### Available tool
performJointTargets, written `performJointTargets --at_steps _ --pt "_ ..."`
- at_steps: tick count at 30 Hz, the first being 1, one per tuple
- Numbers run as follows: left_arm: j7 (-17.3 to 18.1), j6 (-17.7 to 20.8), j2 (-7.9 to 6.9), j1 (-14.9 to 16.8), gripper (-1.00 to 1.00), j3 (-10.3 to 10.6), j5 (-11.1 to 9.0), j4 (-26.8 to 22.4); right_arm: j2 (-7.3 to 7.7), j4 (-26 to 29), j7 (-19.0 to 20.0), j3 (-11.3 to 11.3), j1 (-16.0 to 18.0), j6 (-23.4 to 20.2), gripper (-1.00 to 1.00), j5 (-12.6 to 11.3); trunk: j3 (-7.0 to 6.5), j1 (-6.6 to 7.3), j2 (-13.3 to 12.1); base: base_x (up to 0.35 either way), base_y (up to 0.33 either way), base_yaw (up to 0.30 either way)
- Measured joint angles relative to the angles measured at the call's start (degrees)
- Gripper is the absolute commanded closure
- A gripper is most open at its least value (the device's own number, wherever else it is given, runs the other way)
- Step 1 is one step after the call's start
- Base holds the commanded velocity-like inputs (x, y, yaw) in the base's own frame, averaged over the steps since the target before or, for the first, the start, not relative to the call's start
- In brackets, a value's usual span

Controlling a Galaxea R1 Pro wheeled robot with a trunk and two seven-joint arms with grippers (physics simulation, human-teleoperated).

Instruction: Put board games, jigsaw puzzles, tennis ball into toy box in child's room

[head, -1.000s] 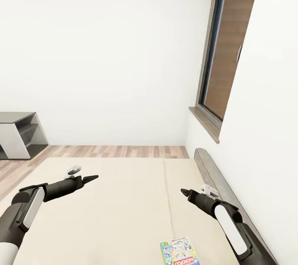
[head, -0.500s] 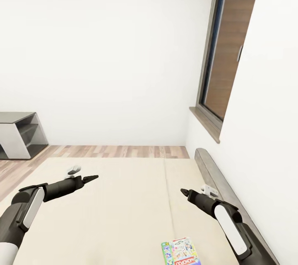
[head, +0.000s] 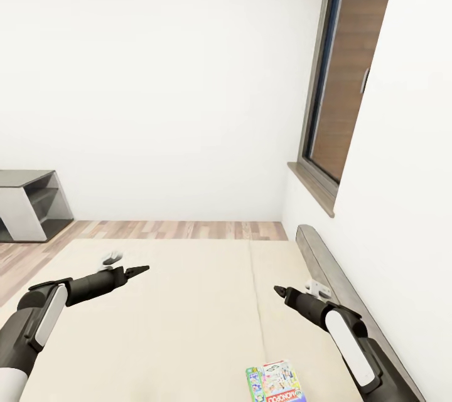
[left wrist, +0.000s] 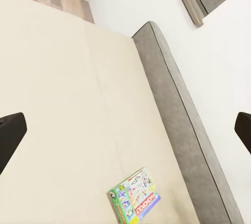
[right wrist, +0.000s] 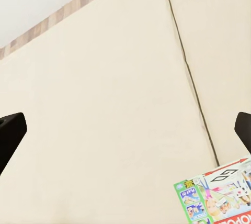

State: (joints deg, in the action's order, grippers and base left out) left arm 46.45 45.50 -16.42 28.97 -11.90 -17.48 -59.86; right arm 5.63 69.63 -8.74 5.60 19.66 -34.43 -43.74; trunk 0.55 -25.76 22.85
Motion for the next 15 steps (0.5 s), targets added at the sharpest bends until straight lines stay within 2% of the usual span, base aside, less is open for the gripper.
performJointTargets --at_steps 10,13,15 --pt "0.1 0.0 -0.01 0.0 -1.0 0.0 0.0 0.0 -0.08 1.0 -0.1 0.0 0.1 -0.1 -1.0 0.1 0.0 0.0 0.0 0.0 0.0 0.0" --pt "0.2 0.0 -0.01 0.0 -1.0 0.0 0.0 0.0 0.01 1.0 -0.5 0.0 2.9 -1.5 -1.0 -0.1 0.0 0.0 0.0 0.0 0.0 0.0" --pt "0.2 0.0 -0.01 0.0 -1.0 0.0 0.0 0.0 -0.06 0.3 -1.8 0.0 6.9 -5.3 -1.0 -0.2 -0.01 0.0 0.0 0.0 0.0 0.0"
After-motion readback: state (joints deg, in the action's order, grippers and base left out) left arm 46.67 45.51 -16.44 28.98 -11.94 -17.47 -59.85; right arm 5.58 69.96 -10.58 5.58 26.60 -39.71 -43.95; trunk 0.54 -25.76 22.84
